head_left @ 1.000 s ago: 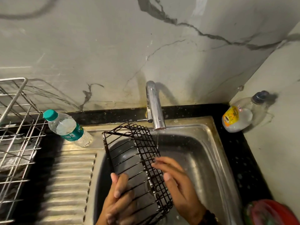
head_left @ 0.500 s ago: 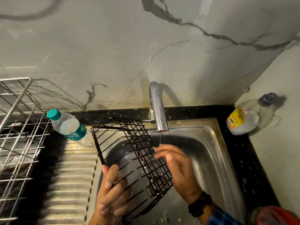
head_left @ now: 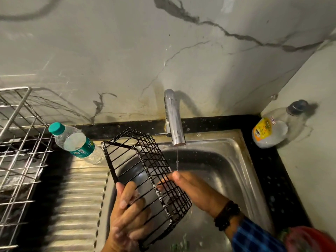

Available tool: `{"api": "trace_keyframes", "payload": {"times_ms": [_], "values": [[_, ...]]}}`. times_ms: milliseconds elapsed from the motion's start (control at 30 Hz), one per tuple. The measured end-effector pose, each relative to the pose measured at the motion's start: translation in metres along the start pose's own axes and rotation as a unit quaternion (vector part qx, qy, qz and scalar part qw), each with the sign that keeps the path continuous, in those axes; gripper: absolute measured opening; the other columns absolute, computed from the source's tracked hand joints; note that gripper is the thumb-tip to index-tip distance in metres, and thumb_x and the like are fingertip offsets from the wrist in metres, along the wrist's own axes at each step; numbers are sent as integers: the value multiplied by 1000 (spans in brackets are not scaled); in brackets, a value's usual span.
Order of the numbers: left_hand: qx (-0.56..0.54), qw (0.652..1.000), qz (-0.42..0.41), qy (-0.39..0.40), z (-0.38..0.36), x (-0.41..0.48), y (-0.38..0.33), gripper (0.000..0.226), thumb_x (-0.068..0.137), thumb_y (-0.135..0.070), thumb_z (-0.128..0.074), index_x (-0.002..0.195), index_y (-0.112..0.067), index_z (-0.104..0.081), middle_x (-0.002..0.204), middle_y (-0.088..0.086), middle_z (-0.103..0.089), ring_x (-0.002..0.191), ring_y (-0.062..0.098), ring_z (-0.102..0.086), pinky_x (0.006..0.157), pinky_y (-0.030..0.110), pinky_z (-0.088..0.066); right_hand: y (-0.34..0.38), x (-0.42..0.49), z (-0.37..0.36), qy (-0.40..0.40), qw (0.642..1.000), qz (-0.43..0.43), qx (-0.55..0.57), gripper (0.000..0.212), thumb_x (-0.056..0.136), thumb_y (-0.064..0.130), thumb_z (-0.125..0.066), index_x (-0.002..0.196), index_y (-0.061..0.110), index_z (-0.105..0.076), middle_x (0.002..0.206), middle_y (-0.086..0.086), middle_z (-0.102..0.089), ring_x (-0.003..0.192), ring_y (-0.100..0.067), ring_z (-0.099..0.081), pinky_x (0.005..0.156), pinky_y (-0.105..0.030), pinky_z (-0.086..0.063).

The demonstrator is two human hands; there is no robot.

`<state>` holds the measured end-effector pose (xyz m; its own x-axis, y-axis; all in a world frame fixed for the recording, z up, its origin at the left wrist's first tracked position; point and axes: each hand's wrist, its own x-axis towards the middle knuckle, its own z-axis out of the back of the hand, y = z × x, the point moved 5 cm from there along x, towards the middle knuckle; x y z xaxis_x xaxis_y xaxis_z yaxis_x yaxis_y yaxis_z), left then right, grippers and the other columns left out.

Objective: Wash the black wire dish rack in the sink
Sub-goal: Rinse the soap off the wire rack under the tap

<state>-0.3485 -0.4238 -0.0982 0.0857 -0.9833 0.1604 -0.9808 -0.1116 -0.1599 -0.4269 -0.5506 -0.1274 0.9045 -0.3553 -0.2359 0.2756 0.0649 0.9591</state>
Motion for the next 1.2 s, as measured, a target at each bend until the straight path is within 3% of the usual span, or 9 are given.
{"api": "trace_keyframes", "payload": {"times_ms": [133,267,400,567,667,767,1000,1100,1200], "values": [[4,1000,27,3,-1,0,2,44,104,-54,-33,72,-24,-35,33,-9,-36,25,1,-31,36,17,-26,1,3,-6,17,999,21,27,55,104,50,-32,95,17,-74,97,5,-75,97,-10,-69,99,-35,-48],[3,999,31,17,0,1,-1,43,105,-54,-32,75,-23,-37,36,-7,-37,26,3,-33,37,19,-26,4,1,-1,-174,972,125,96,41,100,32,-42,87,10,-73,85,-1,-71,84,-20,-68,80,-32,-52],[9,999,26,30,-4,6,2,42,105,-52,-35,75,-23,-37,36,-6,-37,28,3,-33,37,18,-26,-9,2,14,-354,914,85,181,35,98,24,-43,90,6,-71,97,-7,-73,97,-22,-68,89,-37,-55],[12,999,20,32,-2,6,6,42,105,-52,-36,75,-23,-40,35,-7,-36,27,2,-31,39,14,-29,2,13,13,-184,975,77,92,29,101,26,-40,106,16,-67,114,8,-68,114,-9,-60,95,-17,-46],[9,999,8,37,-3,12,3,42,105,-51,-36,75,-22,-40,37,-7,-37,28,1,-33,39,14,-29,5,11,18,-208,965,119,102,28,101,17,-39,99,7,-65,122,1,-66,125,-13,-56,104,-20,-41],[20,999,-2,33,-3,20,-2,40,105,-49,-37,76,-21,-39,39,-7,-37,29,1,-34,39,13,-29,7,14,21,-259,952,144,73,26,99,8,-40,92,2,-64,106,-7,-63,109,-21,-59,97,-28,-45],[11,1000,-15,24,-5,16,-3,38,106,-46,-39,76,-23,-39,39,-9,-35,29,-1,-31,37,11,-25,6,17,13,-119,983,121,65,26,102,22,-39,114,19,-62,119,5,-63,121,-13,-56,103,-20,-41],[17,1000,-3,16,-6,18,-1,38,106,-47,-38,77,-23,-39,39,-9,-35,30,-1,-32,38,12,-27,2,24,10,-93,986,76,113,29,104,34,-40,115,25,-65,116,-3,-69,116,-18,-63,105,-34,-46],[17,1000,27,-1,-4,18,-4,39,106,-49,-37,78,-22,-39,40,-9,-36,29,-1,-31,36,12,-24,10,24,10,-138,984,107,-29,30,106,30,-42,109,15,-68,105,1,-69,103,-11,-65,95,-31,-51]]}}
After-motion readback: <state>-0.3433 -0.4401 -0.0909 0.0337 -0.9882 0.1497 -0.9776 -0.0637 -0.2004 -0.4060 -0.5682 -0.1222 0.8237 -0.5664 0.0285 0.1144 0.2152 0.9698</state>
